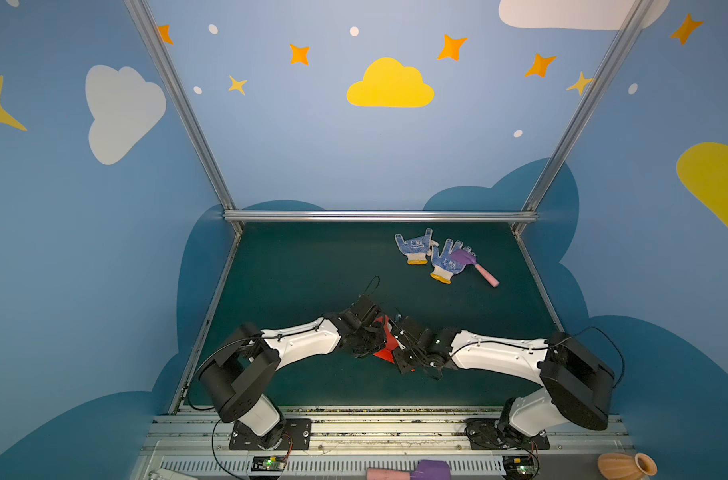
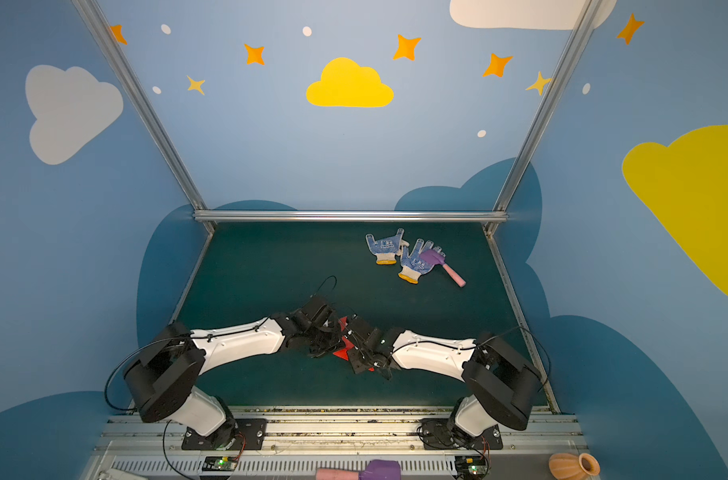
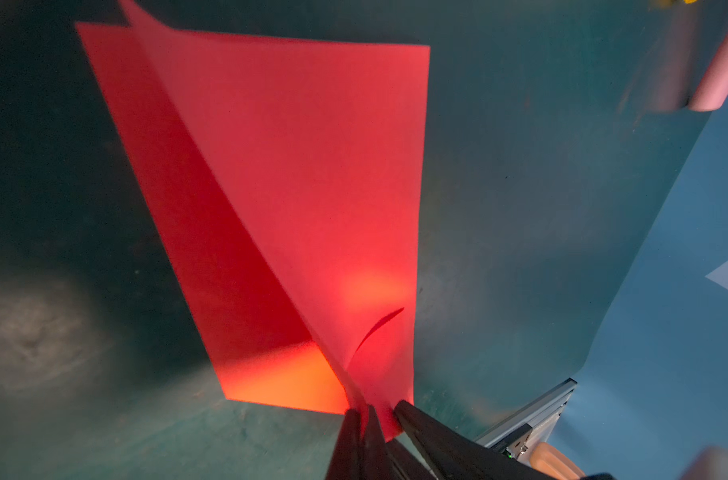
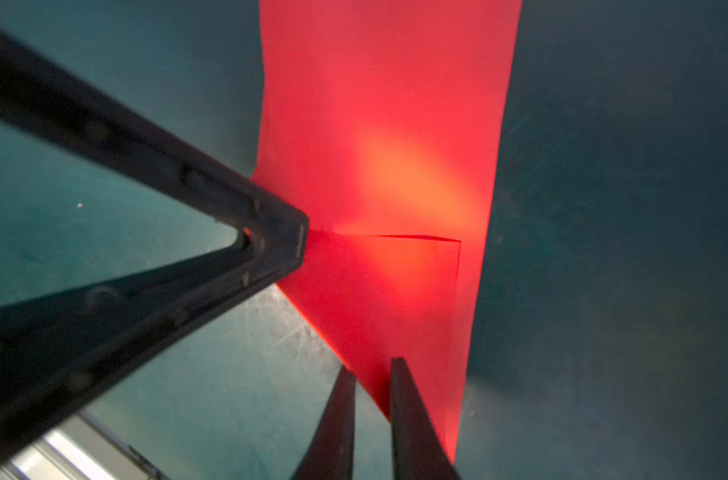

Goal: Fold a paper plane with a square sheet of paper (fold left side to right side)

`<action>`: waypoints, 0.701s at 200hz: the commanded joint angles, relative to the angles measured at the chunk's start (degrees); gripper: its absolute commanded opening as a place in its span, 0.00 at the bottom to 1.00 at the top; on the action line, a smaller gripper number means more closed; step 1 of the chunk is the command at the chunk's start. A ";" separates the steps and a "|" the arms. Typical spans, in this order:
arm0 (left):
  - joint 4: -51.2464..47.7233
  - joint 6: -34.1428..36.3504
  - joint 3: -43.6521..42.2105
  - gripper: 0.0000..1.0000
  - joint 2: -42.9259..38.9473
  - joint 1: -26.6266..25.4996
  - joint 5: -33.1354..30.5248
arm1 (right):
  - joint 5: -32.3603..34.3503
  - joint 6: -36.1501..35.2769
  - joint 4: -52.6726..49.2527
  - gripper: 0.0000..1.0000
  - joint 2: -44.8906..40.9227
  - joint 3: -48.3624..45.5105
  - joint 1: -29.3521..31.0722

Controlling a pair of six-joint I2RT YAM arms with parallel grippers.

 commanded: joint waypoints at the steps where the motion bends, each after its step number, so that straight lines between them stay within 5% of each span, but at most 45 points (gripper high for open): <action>1: -2.19 1.12 1.80 0.04 -0.05 -0.09 -0.63 | 0.93 0.54 -0.56 0.10 0.45 -1.17 0.20; 22: -2.29 1.06 2.07 0.04 -0.24 -0.23 -0.60 | 0.93 0.71 -0.32 0.00 0.52 -1.33 0.19; 65: -3.60 1.80 3.01 0.04 -1.55 -0.36 -1.74 | 0.77 2.64 2.01 0.00 1.41 -3.45 -0.21; 103: -8.89 4.48 4.86 0.23 -4.45 -0.06 -6.89 | -2.85 4.15 4.96 0.00 -0.04 -5.61 -2.35; 140: -12.05 7.49 4.82 0.27 -6.75 0.18 -10.24 | -12.86 5.49 8.14 0.00 -1.94 -7.93 -7.56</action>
